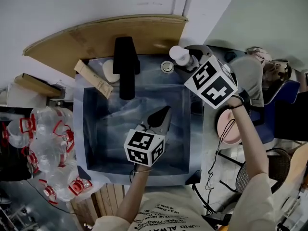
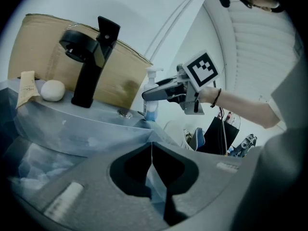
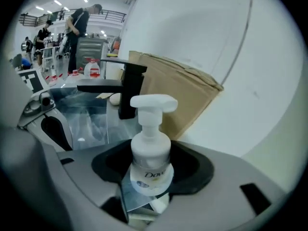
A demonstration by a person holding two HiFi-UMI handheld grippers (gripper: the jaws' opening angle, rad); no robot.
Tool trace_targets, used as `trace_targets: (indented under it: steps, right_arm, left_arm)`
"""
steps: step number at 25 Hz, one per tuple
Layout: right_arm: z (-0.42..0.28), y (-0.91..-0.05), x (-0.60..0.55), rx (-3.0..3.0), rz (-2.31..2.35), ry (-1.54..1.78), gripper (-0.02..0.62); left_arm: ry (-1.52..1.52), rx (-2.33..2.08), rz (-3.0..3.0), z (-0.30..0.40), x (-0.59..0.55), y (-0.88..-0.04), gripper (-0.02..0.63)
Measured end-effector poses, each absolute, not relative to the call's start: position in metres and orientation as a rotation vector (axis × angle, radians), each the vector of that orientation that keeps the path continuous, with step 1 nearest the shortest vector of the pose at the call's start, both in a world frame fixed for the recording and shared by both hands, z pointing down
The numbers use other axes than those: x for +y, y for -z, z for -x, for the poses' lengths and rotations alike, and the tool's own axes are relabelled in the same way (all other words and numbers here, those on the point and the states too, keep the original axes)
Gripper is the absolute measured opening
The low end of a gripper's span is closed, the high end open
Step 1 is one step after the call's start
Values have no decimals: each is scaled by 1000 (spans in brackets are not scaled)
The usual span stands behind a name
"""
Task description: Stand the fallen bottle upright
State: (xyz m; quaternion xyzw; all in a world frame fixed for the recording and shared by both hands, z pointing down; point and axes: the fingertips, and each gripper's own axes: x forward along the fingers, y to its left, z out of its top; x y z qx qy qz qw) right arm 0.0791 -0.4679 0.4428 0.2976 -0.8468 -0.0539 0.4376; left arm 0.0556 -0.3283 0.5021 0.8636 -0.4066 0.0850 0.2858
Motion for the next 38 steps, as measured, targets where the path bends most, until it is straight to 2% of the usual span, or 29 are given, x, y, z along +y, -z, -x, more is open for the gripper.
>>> trace_targets:
  steps: [18, 25, 38]
  right_arm:
    - [-116, -411, -459, -2540, -1352, -370, 244]
    - [-119, -410, -457, -2541, -1546, -285, 244]
    - [-117, -419, -453, -2533, -1618, -185, 244]
  left_arm:
    - [-213, -1139, -2398, -53, -333, -484, 26]
    - [-206, -1164, -2396, -48, -333, -484, 26]
    - [-203, -1198, -2383, -43, -330, -486, 26]
